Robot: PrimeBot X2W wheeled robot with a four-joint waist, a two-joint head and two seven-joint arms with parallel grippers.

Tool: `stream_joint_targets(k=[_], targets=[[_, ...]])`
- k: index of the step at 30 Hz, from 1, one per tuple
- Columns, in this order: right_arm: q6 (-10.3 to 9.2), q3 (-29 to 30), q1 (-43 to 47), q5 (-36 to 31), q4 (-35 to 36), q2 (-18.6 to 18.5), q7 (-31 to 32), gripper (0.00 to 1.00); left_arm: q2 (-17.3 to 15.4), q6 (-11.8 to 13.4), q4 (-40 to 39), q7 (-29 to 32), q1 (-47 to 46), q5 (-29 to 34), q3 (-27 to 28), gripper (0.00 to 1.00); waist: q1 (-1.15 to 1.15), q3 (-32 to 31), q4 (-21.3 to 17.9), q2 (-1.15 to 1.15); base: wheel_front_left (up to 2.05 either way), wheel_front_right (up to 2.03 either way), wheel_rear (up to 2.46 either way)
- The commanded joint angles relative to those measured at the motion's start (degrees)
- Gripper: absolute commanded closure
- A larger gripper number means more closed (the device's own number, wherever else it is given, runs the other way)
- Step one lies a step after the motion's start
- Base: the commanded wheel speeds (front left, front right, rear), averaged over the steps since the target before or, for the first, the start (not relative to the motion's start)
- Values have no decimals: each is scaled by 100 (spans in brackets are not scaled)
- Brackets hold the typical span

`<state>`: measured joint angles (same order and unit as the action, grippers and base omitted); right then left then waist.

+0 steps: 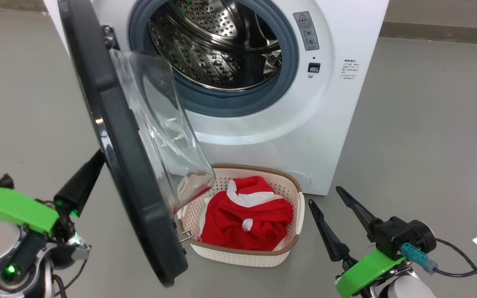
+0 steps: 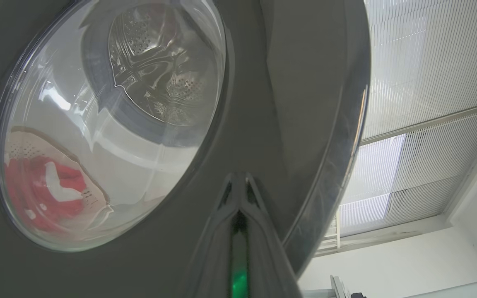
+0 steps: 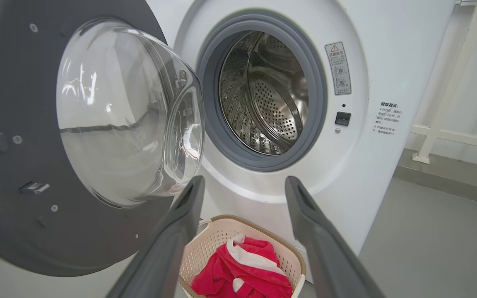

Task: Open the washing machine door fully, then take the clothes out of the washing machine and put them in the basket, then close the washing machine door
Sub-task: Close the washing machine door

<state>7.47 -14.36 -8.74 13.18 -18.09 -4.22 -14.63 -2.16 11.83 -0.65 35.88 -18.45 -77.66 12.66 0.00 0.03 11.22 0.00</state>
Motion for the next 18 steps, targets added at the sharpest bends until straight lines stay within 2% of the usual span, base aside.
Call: stream_joint_targets(k=[1,4,6,7,8,14,17,18], targets=[[2,-120,-217,46,163,-11,-37,0,-73,-34,-231,-62,6,-25,108,100,0,7,-12,0,0,0,0],[2,-107,-216,49,166,-9,-37,0,-149,-141,-283,-317,112,254,104,100,0,16,-27,0,0,0,0],[2,-89,-218,50,170,-8,-37,0,-192,-268,-311,-506,189,466,87,51,0,19,-30,0,0,0,0],[2,-83,-217,51,171,-8,-37,0,-247,-345,-321,-636,236,630,81,30,0,17,-33,0,0,0,0],[2,-79,-214,52,171,-9,-37,0,-299,-428,-324,-798,280,813,81,0,0,11,-34,0,0,0,0],[2,-57,-191,50,174,-5,-37,0,-675,-719,-124,-2119,532,2364,-39,0,0,-6,-45,0,0,0,0],[2,-45,-186,49,177,-4,-37,0,-763,-998,-36,-2716,594,2896,-186,0,0,-5,-35,0,0,0,0],[2,-45,-184,51,171,-3,-37,0,-831,-1181,-6,-3122,636,3241,-281,0,0,-8,-34,0,0,0,0]])
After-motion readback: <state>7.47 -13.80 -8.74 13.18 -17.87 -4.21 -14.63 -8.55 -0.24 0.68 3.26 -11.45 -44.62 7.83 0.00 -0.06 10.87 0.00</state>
